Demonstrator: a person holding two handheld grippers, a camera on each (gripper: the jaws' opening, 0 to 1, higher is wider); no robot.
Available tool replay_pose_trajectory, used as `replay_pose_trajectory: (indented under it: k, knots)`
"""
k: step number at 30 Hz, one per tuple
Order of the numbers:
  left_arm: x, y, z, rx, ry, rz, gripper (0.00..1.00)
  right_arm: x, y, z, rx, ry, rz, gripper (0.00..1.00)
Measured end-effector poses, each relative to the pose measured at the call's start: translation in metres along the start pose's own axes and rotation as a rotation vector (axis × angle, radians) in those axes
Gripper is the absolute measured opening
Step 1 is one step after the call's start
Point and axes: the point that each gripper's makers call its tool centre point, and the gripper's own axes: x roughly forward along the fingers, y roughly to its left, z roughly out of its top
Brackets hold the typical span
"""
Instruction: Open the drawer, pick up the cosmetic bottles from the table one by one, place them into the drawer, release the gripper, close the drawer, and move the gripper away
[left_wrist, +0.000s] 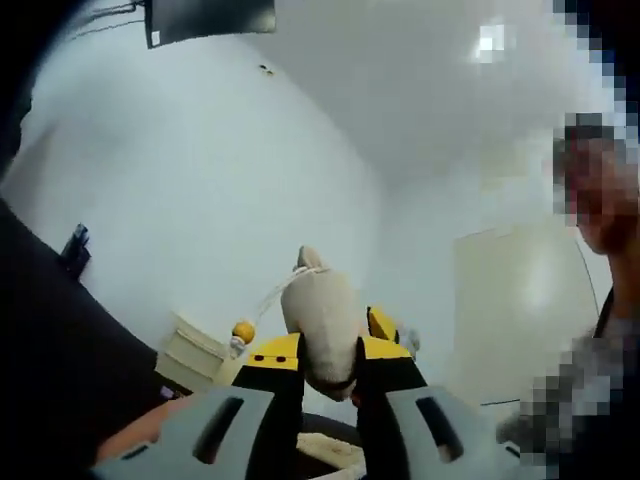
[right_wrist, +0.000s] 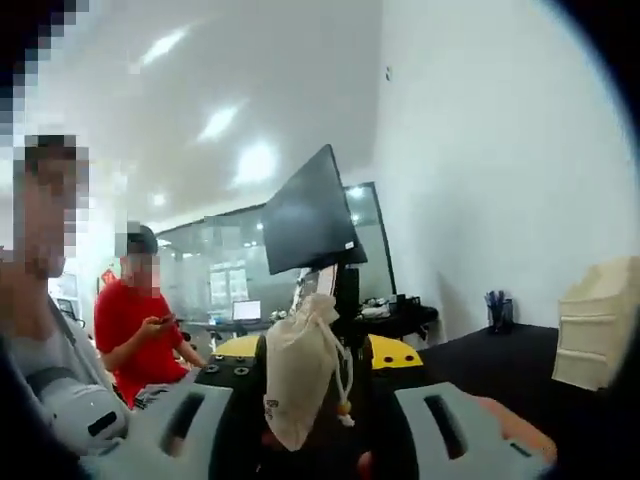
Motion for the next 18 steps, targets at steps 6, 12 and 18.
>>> replay_pose_trajectory:
  k: [6,12,18]
  knots:
    - [0.002,-0.002,0.0,0.134,0.021,0.047,0.15,0.002,-0.01,0.005,0.045,0.069,-0.037,0.35]
    - [0.004,-0.011,-0.004,0.215,0.051,0.031,0.15,0.013,0.006,0.004,0.008,0.13,0.048,0.35]
    - [0.002,-0.011,-0.001,0.37,0.047,0.091,0.15,0.019,0.008,0.003,0.08,0.149,0.003,0.35]
